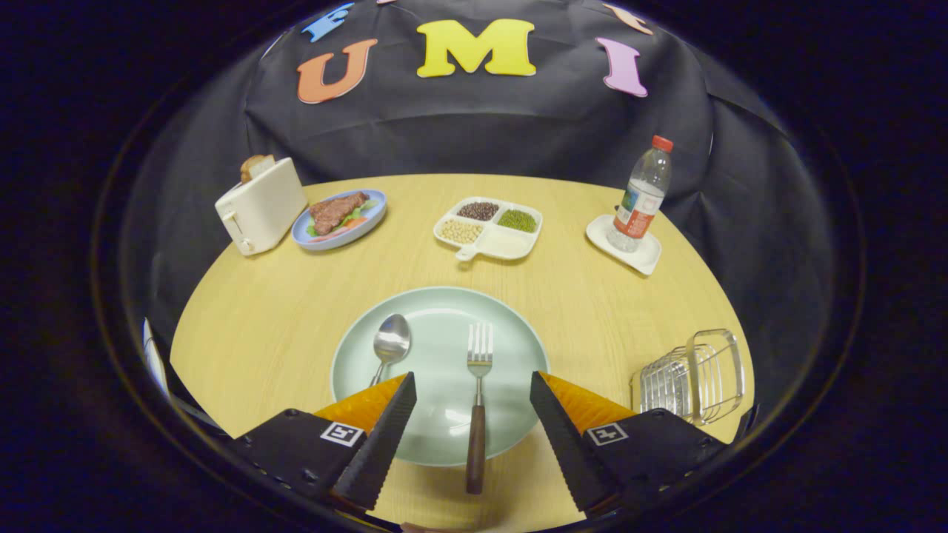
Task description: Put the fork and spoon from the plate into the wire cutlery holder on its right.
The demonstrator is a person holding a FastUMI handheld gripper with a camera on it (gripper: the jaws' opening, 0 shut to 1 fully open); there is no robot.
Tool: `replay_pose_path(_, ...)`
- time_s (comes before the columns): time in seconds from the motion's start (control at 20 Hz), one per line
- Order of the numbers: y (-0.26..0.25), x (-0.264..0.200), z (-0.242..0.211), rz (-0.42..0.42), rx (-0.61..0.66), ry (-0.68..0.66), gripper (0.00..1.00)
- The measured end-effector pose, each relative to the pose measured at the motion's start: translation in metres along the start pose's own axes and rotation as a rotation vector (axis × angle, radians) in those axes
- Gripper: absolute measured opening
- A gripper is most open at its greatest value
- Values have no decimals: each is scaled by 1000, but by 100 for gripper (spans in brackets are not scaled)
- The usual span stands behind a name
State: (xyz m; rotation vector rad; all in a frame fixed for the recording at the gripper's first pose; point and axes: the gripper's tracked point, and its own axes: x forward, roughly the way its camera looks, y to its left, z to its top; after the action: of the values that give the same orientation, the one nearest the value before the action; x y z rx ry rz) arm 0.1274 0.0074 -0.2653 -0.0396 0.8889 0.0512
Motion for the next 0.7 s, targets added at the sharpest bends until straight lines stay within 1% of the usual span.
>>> replay_pose_path(0.15,-2,17,-9,-1,26,65,92)
replay_pose_path(0.25,-3,26,-16,1,76,109,91)
replay_pose_path(0.35,-2,31,-19,5,102,147,77)
replay_pose_path(0.45,-1,35,-24,-12,73,178,65)
replay_pose_path(0.55,-2,35,-27,-37,74,204,60)
replay_pose_path(0.7,-3,38,-25,-36,131,211,49)
